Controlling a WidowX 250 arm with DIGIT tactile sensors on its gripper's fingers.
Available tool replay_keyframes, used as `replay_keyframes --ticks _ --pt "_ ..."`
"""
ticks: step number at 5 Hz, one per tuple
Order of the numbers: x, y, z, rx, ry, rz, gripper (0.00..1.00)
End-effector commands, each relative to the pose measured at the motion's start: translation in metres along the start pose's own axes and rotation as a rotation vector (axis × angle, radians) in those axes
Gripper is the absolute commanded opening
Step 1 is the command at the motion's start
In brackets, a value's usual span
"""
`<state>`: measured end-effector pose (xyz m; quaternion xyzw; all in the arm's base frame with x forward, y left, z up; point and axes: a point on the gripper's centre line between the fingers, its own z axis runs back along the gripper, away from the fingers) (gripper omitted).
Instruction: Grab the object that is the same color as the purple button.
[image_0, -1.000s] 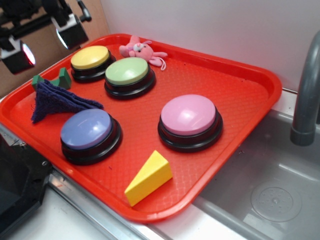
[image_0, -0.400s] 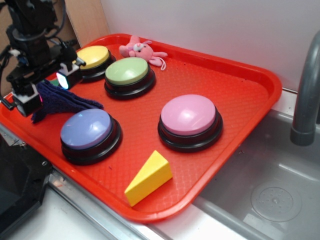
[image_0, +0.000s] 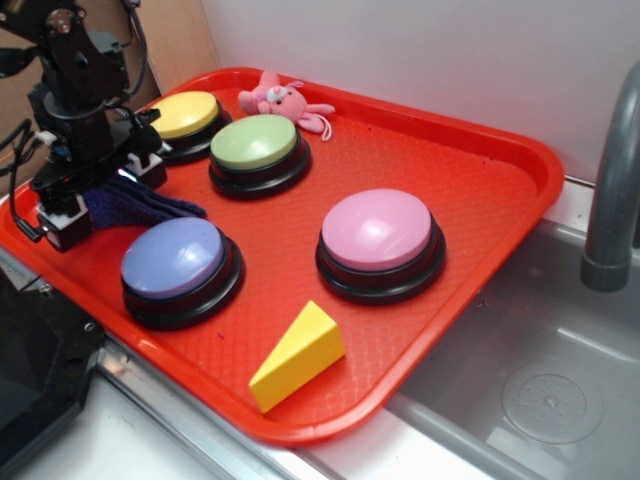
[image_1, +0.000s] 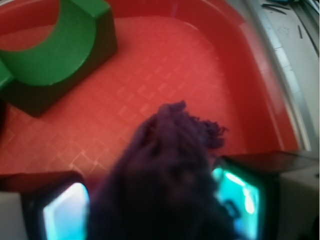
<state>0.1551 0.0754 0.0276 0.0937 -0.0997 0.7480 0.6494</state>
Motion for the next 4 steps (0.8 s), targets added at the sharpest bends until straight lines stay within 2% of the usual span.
replay_keyframes --ticks 1,2,3,4 --pt "0.011 -0.004 0.013 -0.059 0.045 -0.069 0.00" --pt "0.012 -0.017 0.036 -0.113 0.052 -0.221 0.00" --pt "0.008 -0.034 0.067 -0.160 0.089 -0.465 0.00" --pt "-0.008 -0.050 0.102 -0.193 0.087 -0.715 0.00"
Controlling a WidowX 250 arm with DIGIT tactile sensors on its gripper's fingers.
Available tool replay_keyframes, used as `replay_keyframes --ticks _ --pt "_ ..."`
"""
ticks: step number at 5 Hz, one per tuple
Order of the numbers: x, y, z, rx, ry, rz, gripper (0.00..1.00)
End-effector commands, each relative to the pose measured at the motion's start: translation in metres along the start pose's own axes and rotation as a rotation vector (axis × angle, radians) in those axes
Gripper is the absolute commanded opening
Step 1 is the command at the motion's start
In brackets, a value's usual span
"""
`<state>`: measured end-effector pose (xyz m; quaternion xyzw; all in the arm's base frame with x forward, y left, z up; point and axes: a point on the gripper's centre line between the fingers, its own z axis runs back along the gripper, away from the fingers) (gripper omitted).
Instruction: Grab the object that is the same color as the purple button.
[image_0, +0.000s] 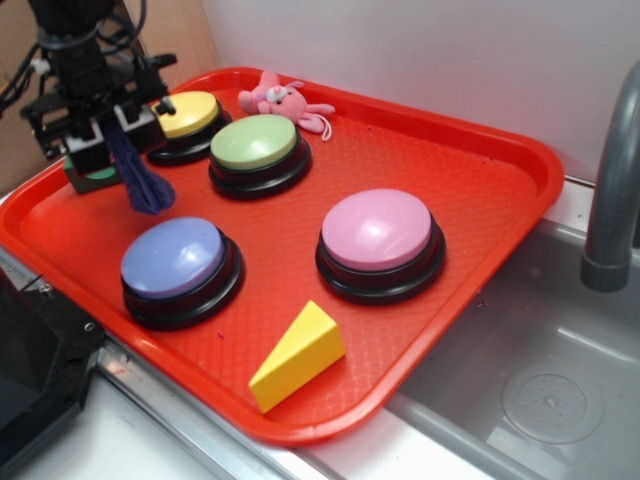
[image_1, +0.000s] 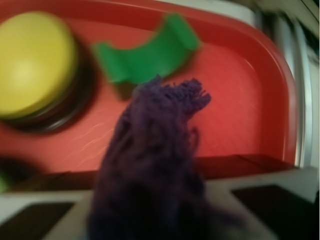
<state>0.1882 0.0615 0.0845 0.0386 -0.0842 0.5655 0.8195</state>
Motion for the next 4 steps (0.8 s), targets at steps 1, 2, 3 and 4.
replay_keyframes --ticks 1,2,3,4 --pt "-0.018 -0.046 0.071 -0.060 -0.006 -0.485 0.00" --pt "-0.037 -0.060 0.091 -0.084 0.010 -0.735 0.00" --pt "-0.049 -0.059 0.102 -0.166 0.057 -0.966 0.00" --pt "-0.050 -0.057 0.107 -0.186 0.100 -1.114 0.00"
